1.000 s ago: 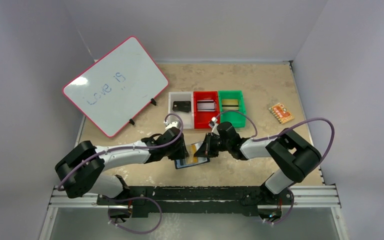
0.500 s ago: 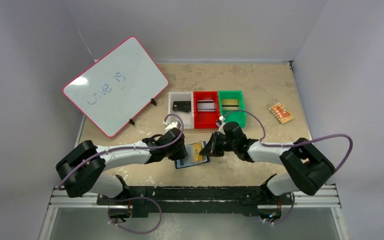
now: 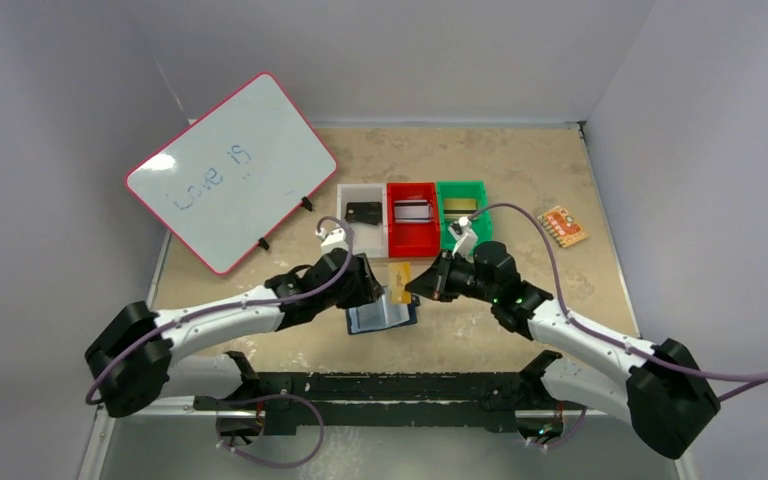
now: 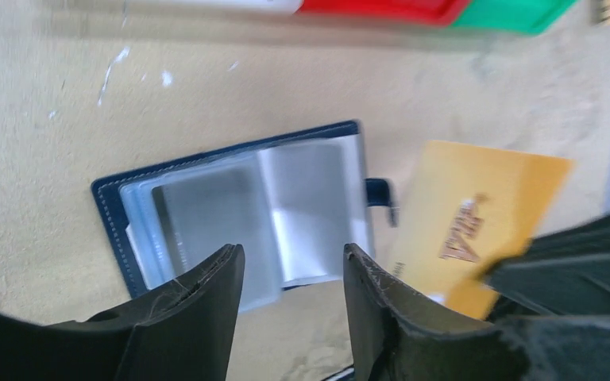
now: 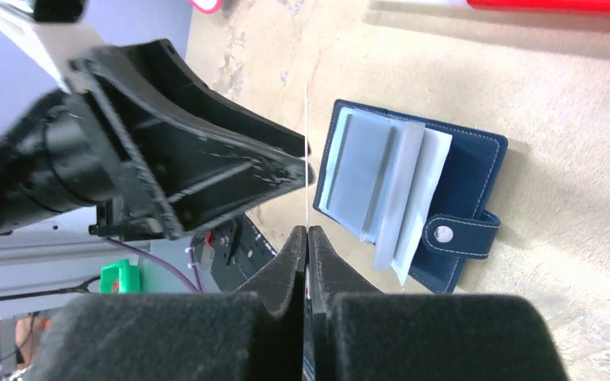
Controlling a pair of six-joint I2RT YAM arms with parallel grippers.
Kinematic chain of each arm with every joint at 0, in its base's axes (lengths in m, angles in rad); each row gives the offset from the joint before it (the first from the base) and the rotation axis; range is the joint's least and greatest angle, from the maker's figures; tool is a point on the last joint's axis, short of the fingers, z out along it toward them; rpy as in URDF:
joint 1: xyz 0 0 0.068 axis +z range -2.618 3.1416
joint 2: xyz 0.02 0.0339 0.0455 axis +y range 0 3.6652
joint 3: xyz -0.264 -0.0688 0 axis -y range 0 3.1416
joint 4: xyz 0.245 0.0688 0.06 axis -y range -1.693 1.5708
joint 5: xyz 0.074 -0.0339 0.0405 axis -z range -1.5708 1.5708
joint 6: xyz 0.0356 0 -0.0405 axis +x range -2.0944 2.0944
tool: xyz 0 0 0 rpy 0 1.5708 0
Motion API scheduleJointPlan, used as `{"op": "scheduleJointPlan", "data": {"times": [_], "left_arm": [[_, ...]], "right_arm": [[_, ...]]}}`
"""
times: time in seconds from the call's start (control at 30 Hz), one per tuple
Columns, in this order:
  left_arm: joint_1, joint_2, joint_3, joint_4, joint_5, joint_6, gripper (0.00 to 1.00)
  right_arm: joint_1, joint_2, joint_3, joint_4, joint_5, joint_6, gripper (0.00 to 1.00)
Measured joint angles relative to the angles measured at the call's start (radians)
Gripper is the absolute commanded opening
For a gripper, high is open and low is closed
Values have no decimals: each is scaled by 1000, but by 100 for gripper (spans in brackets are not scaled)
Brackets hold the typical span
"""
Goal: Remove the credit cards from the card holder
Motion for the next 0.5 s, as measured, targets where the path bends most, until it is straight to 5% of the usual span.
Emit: {"op": "scheduleJointPlan", "data": {"times": [0.5], "left_arm": [[0, -325, -40, 114, -1, 40, 67]], "right_arm": [[0, -137, -29, 49, -39, -103, 0]]}}
